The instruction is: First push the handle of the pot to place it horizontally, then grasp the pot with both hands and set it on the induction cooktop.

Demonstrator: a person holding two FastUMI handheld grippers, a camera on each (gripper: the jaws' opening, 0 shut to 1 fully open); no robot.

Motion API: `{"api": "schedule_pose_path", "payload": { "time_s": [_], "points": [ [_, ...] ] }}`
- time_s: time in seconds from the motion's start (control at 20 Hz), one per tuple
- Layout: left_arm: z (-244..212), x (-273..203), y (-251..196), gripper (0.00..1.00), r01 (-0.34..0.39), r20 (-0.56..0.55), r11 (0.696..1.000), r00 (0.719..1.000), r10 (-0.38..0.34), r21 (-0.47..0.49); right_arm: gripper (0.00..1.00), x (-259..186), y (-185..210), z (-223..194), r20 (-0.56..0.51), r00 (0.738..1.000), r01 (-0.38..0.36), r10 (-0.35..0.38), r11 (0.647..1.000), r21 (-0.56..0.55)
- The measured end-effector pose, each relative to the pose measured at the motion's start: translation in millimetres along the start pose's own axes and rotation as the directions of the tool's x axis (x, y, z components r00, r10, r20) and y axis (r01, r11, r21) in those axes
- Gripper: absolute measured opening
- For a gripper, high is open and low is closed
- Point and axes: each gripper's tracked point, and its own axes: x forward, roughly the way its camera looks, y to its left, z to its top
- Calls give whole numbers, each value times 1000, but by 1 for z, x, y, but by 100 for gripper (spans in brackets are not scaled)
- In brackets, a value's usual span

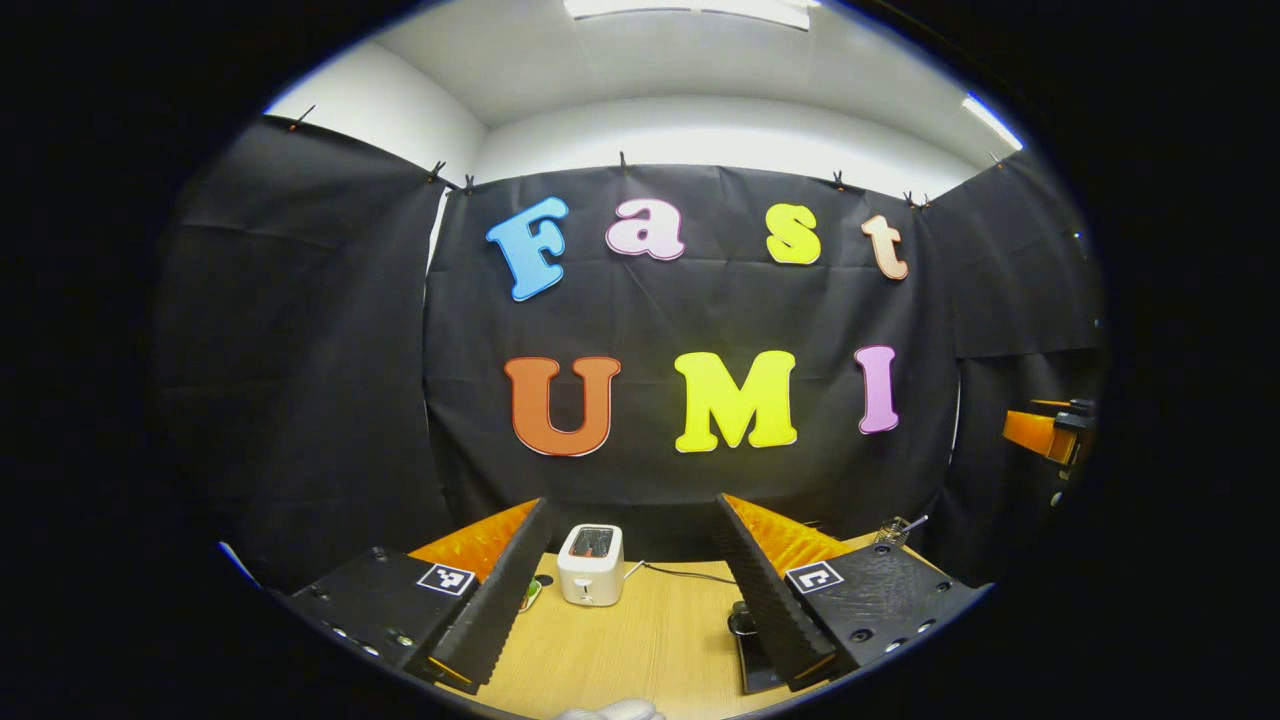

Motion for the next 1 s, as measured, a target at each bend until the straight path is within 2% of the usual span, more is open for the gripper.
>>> {"api": "schedule_pose_path", "payload": {
  "time_s": [0.9, 0.95, 1.0],
  "points": [
    [-2, -17, -12, 97, 38, -3, 999, 999, -38, -7, 100, -16, 10, -1, 0, 1000, -11, 11, 999, -51],
    [-1, -18, -12, 100, 39, -1, 999, 999, -39, -6, 100, -16, 11, -1, 1, 1000, -15, 15, 999, -52],
    [0, -19, -13, 96, 40, 1, 999, 999, -40, -6, 100, -18, 12, -1, 1, 1000, -15, 15, 999, -51]
  ]
}}
